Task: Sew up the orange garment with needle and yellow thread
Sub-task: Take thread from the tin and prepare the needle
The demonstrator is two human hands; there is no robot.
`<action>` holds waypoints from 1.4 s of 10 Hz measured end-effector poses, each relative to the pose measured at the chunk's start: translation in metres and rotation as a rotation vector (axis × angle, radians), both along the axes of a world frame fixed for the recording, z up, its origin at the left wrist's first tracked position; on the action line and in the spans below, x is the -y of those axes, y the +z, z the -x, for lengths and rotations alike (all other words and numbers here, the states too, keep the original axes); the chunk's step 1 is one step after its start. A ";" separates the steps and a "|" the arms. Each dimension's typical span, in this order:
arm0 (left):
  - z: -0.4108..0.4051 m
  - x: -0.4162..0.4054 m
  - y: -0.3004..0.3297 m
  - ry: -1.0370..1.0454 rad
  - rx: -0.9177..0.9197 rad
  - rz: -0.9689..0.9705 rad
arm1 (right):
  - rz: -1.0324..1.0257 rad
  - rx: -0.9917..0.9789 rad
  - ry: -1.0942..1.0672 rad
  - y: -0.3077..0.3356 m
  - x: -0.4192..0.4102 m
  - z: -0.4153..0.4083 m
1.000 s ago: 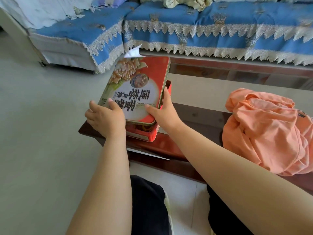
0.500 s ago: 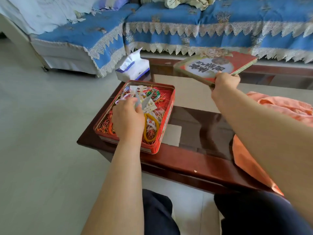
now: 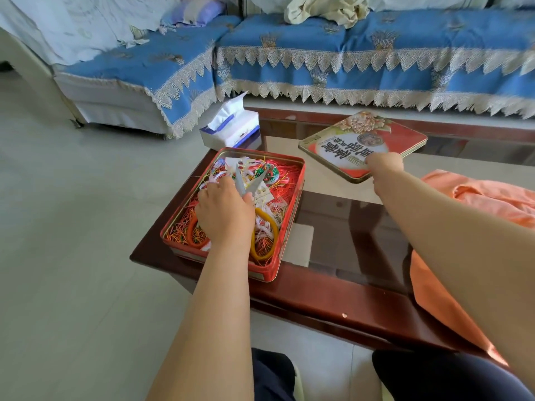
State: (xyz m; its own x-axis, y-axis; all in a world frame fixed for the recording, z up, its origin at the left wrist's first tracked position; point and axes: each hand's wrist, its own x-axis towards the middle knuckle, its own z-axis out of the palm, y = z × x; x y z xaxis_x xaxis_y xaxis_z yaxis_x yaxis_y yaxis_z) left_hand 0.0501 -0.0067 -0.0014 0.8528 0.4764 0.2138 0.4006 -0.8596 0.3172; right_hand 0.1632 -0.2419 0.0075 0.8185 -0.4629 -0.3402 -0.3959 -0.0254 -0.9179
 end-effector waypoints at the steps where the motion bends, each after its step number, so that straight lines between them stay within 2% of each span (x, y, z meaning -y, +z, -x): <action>1: 0.000 -0.001 -0.001 0.010 -0.038 -0.002 | 0.226 -0.097 -0.017 0.005 -0.012 -0.004; 2: 0.000 -0.003 -0.002 0.016 -0.067 0.003 | 0.365 0.076 0.033 0.013 -0.034 0.011; 3: -0.004 -0.004 -0.001 0.033 -0.123 0.026 | 0.375 0.313 0.262 0.017 -0.063 0.050; 4: -0.012 -0.009 0.004 0.039 -0.206 0.032 | 0.285 0.386 0.442 0.010 -0.080 0.086; 5: -0.016 -0.012 0.010 0.021 -0.237 -0.007 | 0.198 0.339 0.558 0.005 -0.085 0.099; 7: -0.012 -0.017 0.017 0.019 -0.012 -0.003 | 0.167 0.384 0.536 0.012 -0.083 0.103; 9: 0.011 -0.022 0.038 -0.133 0.118 0.205 | 0.165 0.438 0.587 0.009 -0.091 0.112; 11: 0.027 -0.024 0.052 -0.329 0.114 0.559 | 0.146 0.466 0.728 0.010 -0.105 0.121; 12: 0.030 -0.025 0.054 -0.371 0.100 0.594 | 0.121 0.423 0.798 0.015 -0.113 0.123; 13: 0.032 -0.026 0.062 -0.333 0.159 0.640 | 0.189 0.394 0.885 0.017 -0.117 0.125; 14: 0.033 -0.026 0.073 -0.307 0.273 0.701 | 0.168 0.464 0.927 0.018 -0.118 0.132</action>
